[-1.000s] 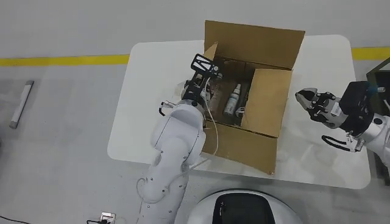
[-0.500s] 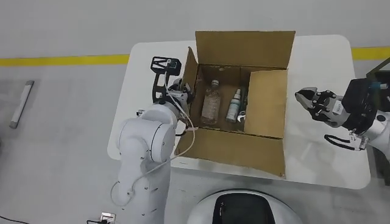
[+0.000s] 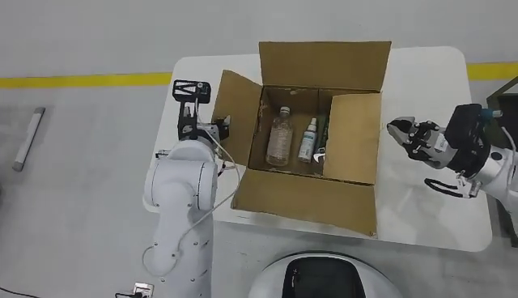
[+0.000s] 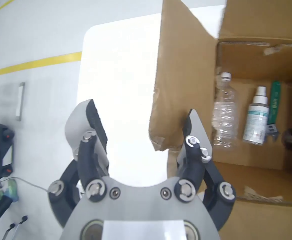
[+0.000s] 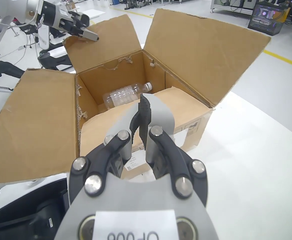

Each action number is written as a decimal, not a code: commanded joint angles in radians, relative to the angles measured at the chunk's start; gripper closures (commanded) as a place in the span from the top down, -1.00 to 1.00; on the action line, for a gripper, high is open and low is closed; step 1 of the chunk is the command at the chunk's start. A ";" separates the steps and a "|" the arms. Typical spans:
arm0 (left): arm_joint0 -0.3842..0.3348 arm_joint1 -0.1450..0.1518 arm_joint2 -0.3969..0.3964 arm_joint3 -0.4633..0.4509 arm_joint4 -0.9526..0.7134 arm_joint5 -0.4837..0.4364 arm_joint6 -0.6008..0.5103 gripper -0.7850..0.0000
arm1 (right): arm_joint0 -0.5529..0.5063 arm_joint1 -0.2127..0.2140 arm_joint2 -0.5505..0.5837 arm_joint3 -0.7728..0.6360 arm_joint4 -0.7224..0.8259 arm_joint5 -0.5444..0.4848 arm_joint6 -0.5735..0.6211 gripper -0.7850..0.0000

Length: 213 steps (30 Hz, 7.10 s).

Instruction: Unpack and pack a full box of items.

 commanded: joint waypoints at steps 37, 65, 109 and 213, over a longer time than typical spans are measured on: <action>0.073 0.037 -0.049 -0.181 -0.067 -0.157 0.157 1.00 | 0.277 -0.073 -0.362 0.367 -0.299 0.198 -0.217 -1.00; -0.137 -0.009 0.311 0.197 -0.628 -0.054 0.108 1.00 | -0.079 -0.036 -0.016 0.168 -0.164 0.077 -0.313 -1.00; -0.152 -0.006 0.218 0.505 -1.310 0.085 0.144 1.00 | -0.047 -0.048 -0.056 0.165 -0.128 0.035 -0.254 -0.76; -0.326 0.011 0.485 0.553 -0.440 0.270 -0.098 1.00 | 0.023 -0.004 0.034 0.207 0.620 0.206 0.340 -1.00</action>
